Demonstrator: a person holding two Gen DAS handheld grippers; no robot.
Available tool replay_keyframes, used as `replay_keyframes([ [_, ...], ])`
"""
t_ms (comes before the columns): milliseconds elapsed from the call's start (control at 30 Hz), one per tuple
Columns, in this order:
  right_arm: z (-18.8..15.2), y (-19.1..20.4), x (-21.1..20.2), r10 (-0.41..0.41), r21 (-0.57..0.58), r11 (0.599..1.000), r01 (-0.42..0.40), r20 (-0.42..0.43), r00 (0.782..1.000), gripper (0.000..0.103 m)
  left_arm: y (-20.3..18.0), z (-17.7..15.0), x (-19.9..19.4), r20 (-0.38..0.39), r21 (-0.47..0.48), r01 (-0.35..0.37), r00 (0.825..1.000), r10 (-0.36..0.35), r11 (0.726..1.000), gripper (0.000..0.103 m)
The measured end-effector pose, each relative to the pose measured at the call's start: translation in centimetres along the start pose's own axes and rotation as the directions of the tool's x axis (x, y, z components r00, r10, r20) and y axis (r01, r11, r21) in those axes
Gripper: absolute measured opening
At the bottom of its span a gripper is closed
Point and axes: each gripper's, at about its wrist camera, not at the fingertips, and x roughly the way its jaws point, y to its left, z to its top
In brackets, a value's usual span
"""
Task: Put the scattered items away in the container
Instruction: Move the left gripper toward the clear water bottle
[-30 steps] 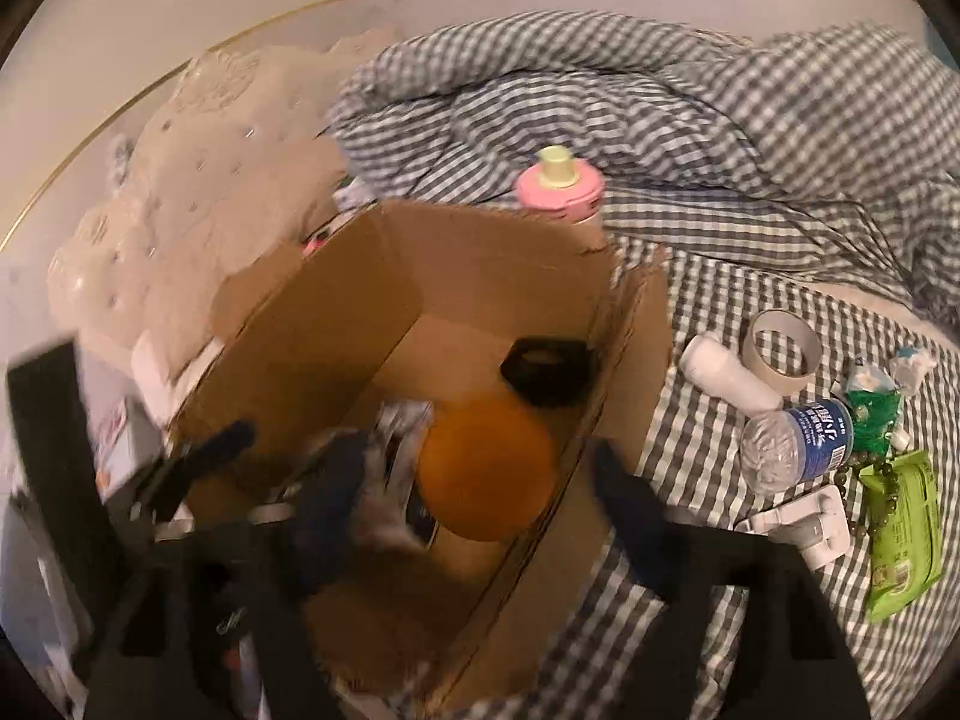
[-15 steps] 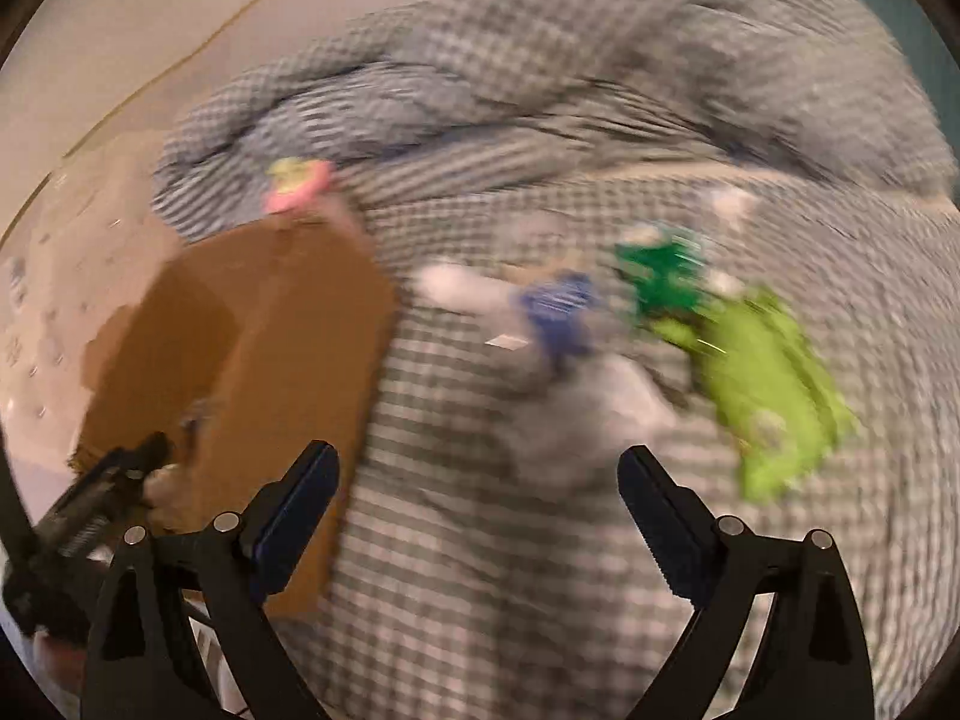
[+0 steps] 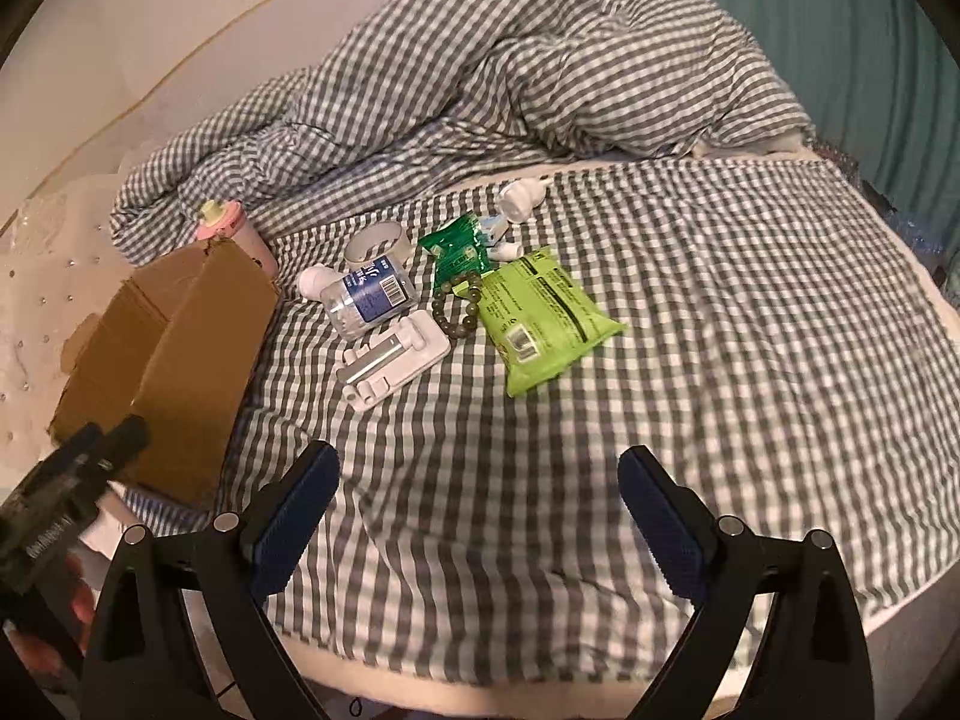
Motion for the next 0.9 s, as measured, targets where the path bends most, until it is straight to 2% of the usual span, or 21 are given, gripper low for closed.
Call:
replay_keyframes([
  [233,-1.3,-0.3,-2.6,0.025,-0.026,0.999,-0.024,0.032,0.999,0.094,-3.0,-1.7,-1.2,-0.009,0.054,0.020,1.000,-0.020,0.998,0.095],
  [433,-2.0,-0.2,-2.5,0.031,-0.050,0.998,-0.030,0.014,0.999,0.094,-3.2,-2.4,-0.9,-0.023,0.057,0.027,0.999,-0.026,0.998,0.095],
  [733,-2.2,-1.3,-0.1,0.043,-0.047,0.998,-0.044,-0.023,0.999,0.094,-3.3,-2.5,1.6,-0.046,0.076,0.031,0.999,-0.028,0.997,0.095],
  [900,-0.8,-2.5,2.3,0.034,-0.057,0.998,-0.037,-0.056,0.998,0.094,-4.6,-0.9,4.1,-0.043,0.121,0.063,0.997,-0.058,0.991,0.094],
])
